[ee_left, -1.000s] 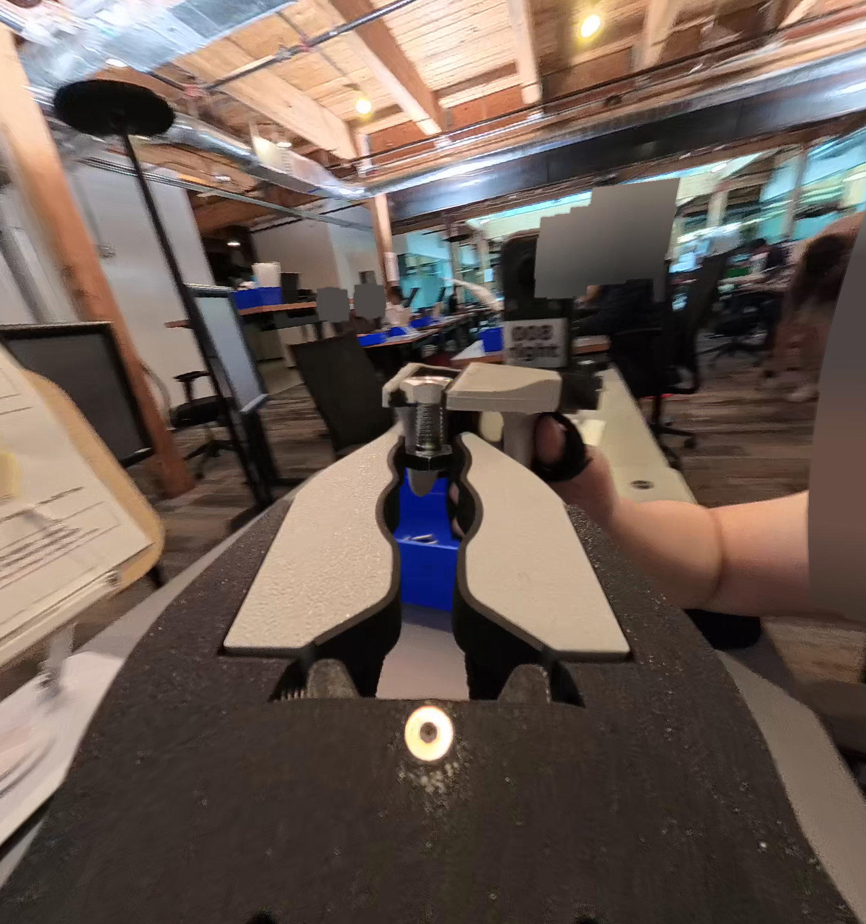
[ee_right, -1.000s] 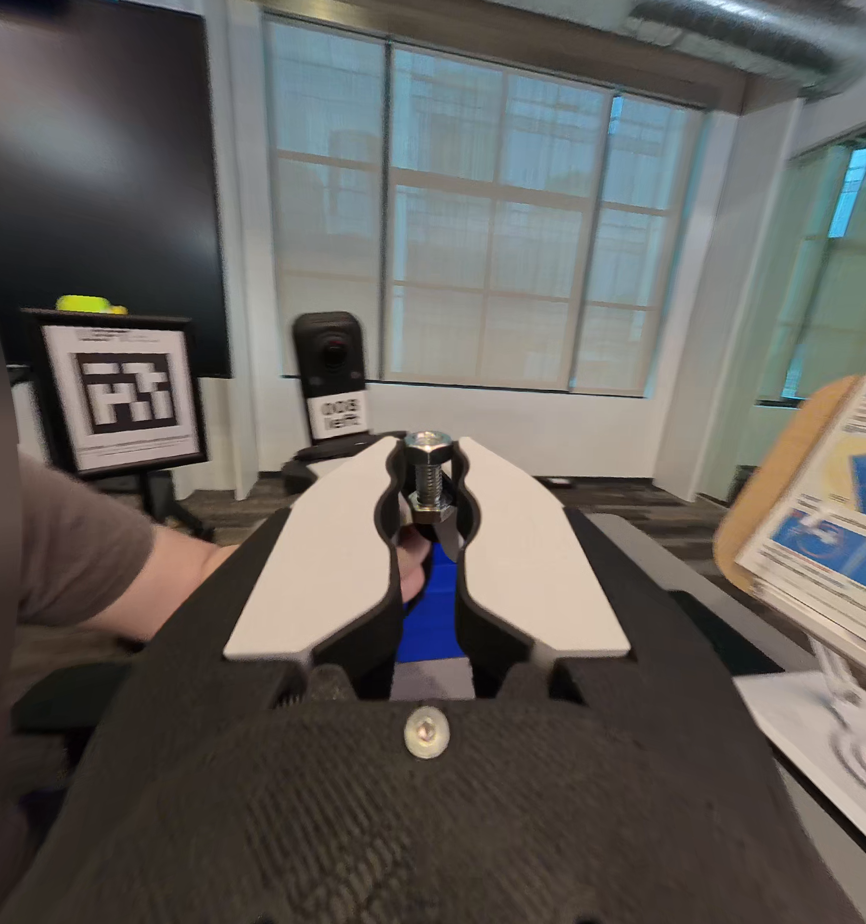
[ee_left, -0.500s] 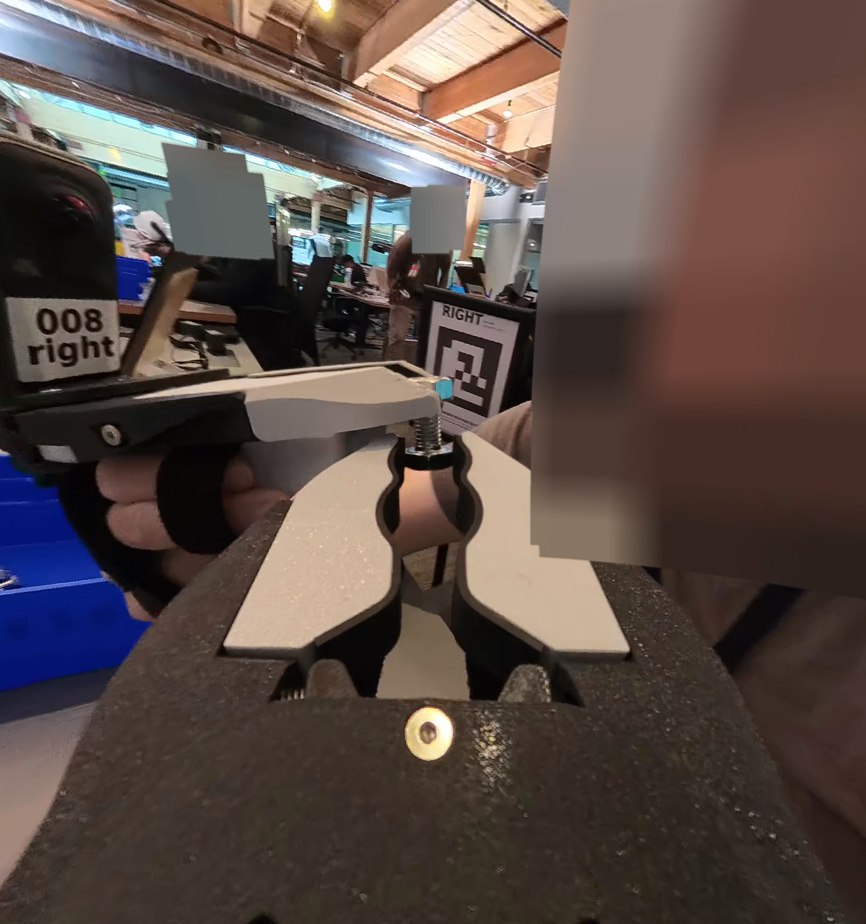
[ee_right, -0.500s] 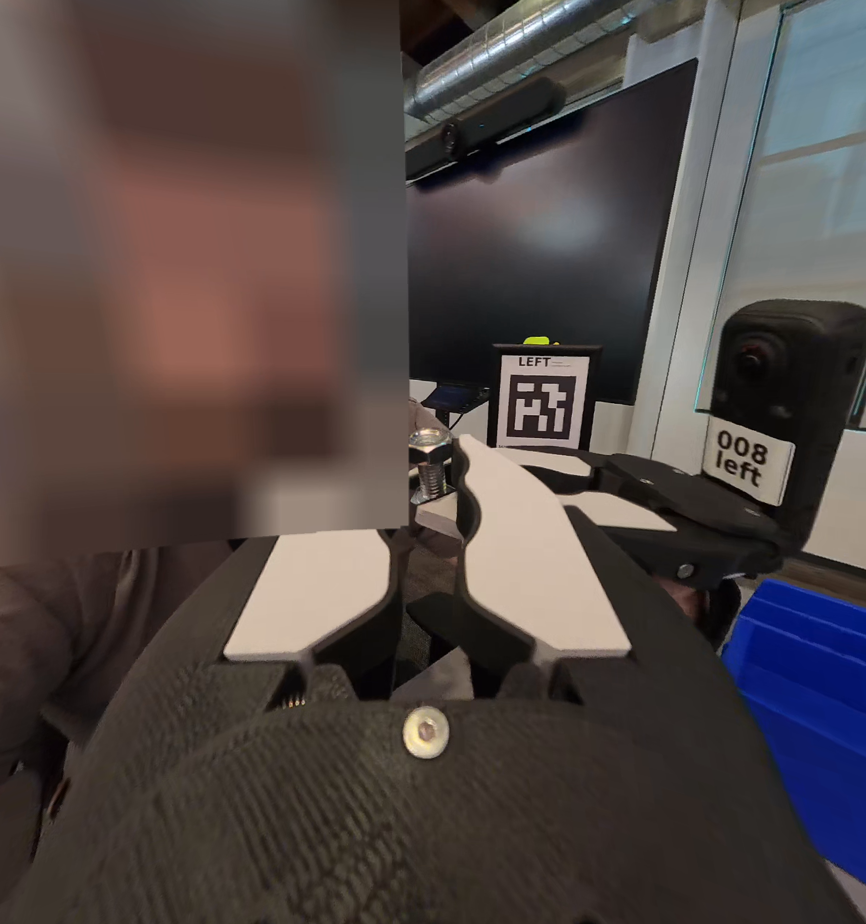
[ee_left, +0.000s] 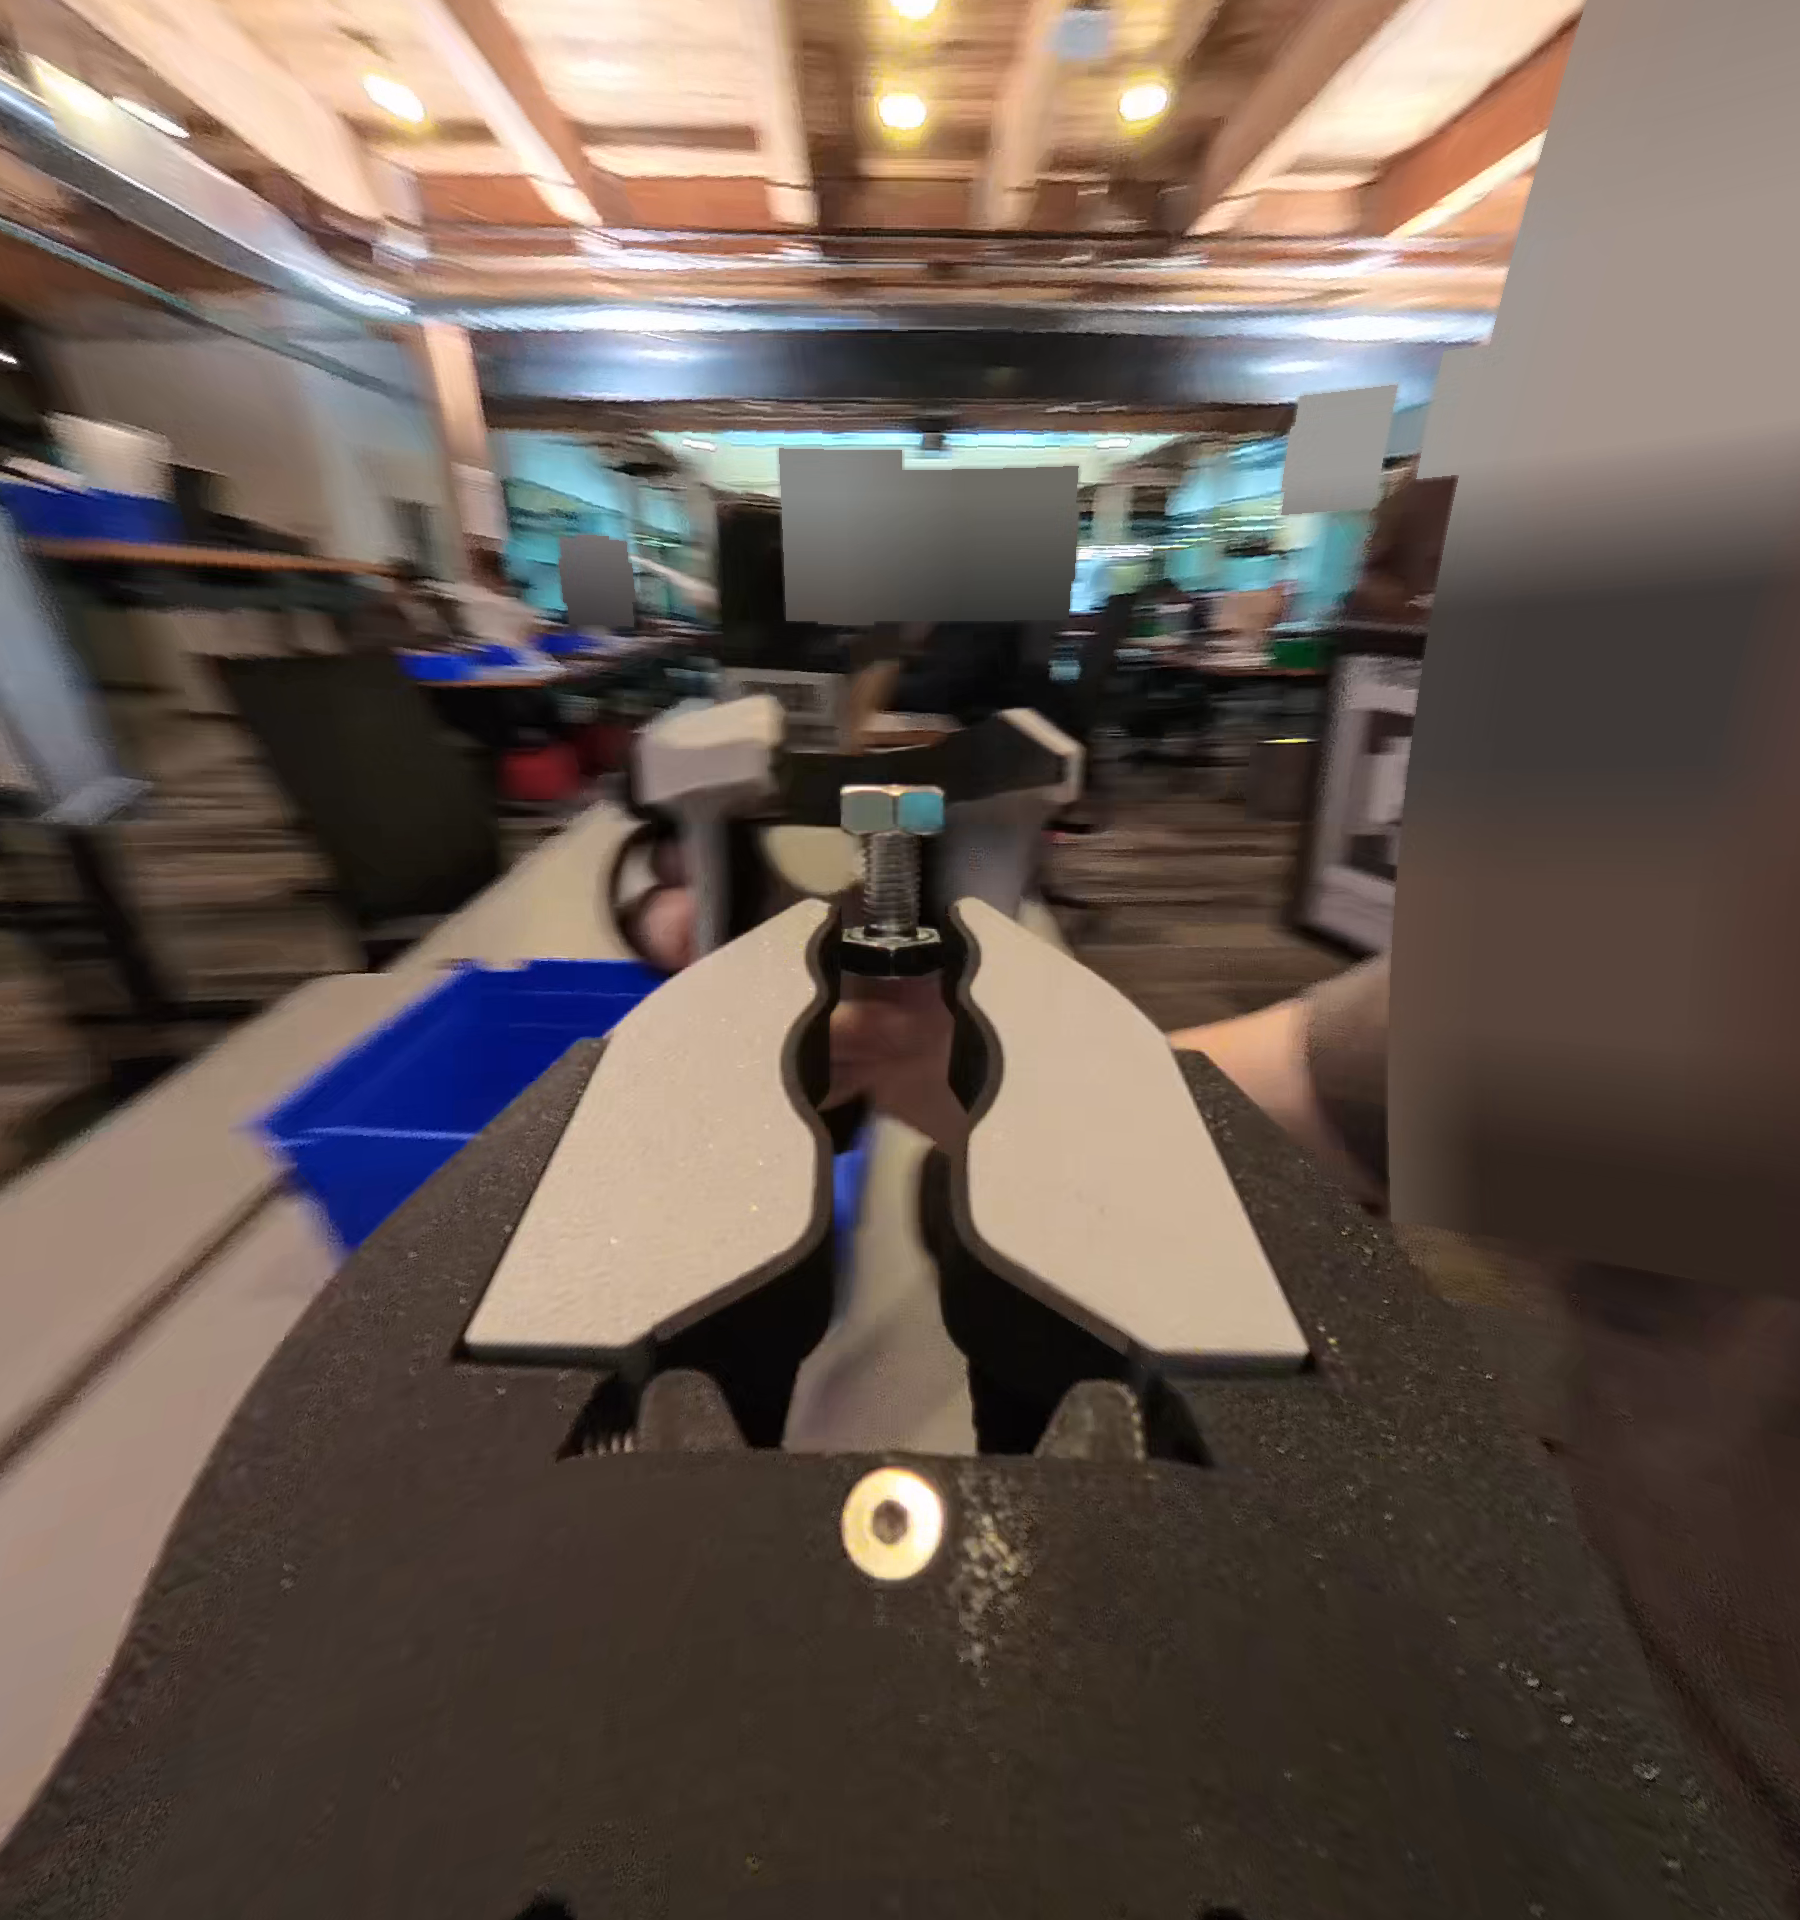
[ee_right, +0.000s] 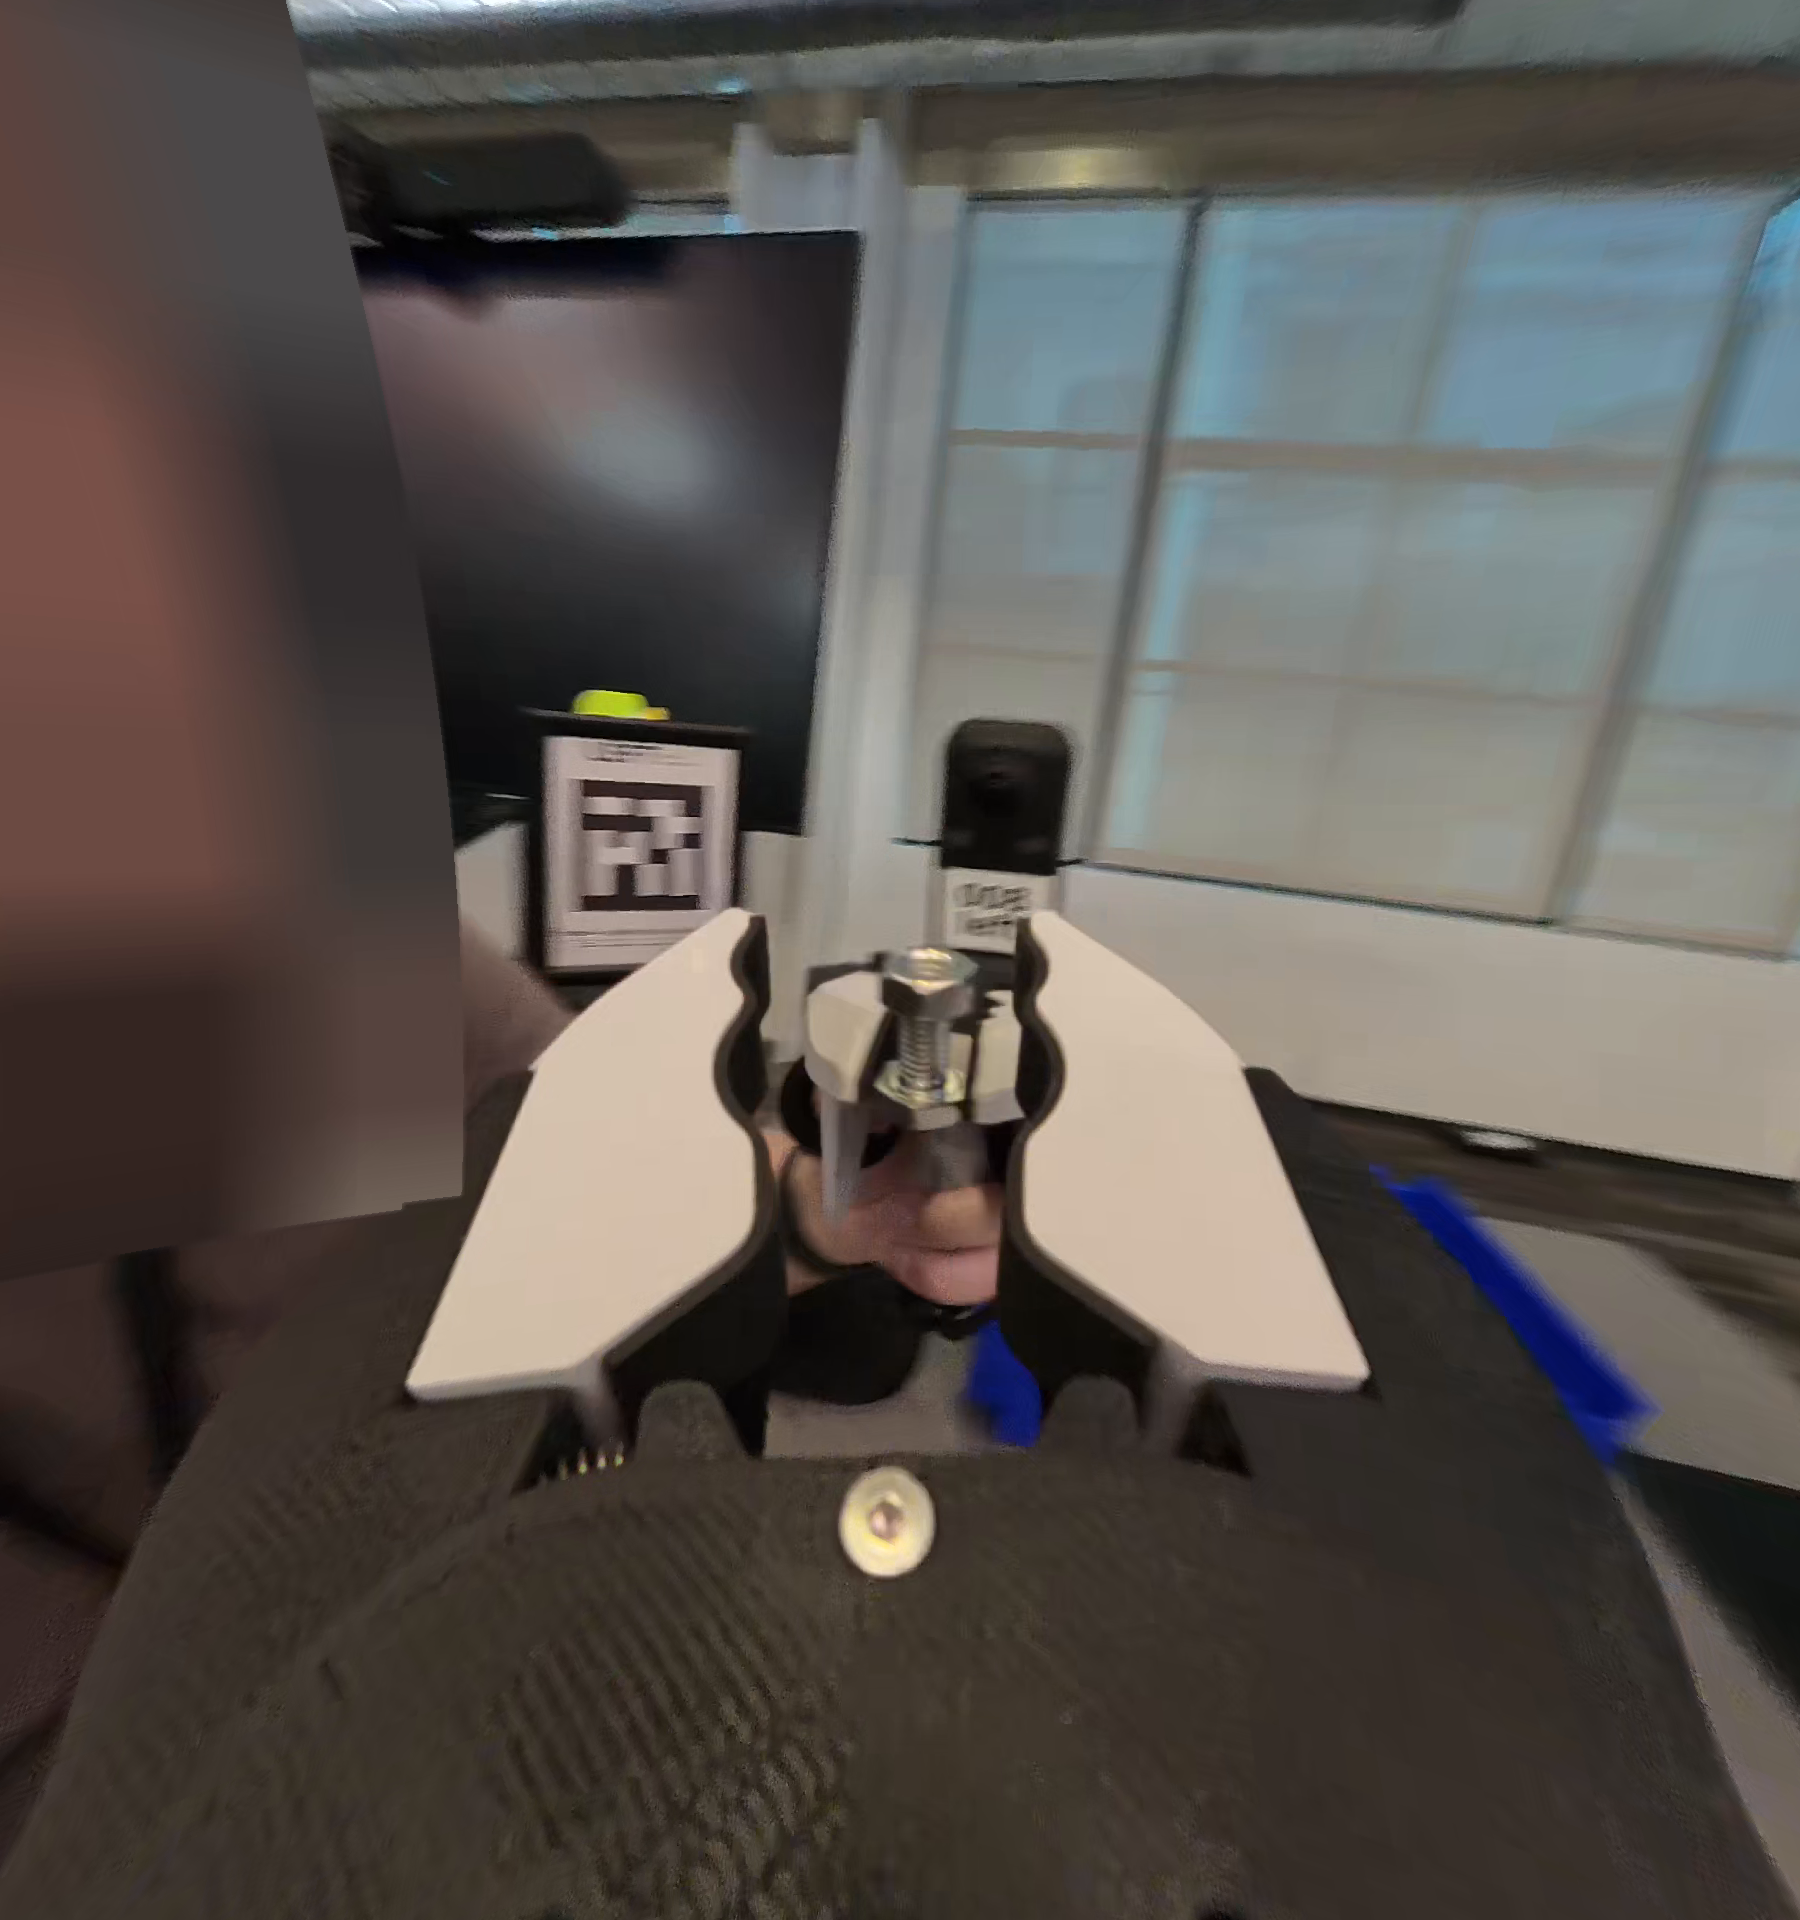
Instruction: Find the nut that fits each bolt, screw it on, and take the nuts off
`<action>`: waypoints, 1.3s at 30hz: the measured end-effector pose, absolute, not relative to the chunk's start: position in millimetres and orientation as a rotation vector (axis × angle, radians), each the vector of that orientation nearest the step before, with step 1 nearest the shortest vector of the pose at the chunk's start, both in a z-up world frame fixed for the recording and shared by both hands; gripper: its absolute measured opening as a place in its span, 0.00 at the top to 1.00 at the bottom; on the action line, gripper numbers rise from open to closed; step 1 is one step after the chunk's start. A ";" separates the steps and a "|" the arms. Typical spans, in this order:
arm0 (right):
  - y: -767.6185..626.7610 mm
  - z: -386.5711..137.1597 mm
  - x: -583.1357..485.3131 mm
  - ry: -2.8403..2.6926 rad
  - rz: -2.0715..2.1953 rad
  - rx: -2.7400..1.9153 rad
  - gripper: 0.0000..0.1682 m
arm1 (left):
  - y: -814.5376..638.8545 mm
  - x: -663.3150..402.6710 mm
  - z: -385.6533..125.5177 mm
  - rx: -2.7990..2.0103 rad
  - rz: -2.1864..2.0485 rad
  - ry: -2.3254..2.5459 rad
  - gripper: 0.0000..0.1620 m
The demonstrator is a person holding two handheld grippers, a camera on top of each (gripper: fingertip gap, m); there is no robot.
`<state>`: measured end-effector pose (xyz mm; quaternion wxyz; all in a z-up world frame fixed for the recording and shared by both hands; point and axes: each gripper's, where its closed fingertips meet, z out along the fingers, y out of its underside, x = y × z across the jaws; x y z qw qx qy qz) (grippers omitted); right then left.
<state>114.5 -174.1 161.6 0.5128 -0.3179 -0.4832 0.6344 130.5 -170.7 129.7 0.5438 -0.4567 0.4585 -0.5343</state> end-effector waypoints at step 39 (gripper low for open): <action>-238.4 130.0 127.2 -1.596 1.834 -0.539 0.89 | -241.9 139.7 104.8 -0.963 -1.592 1.497 0.89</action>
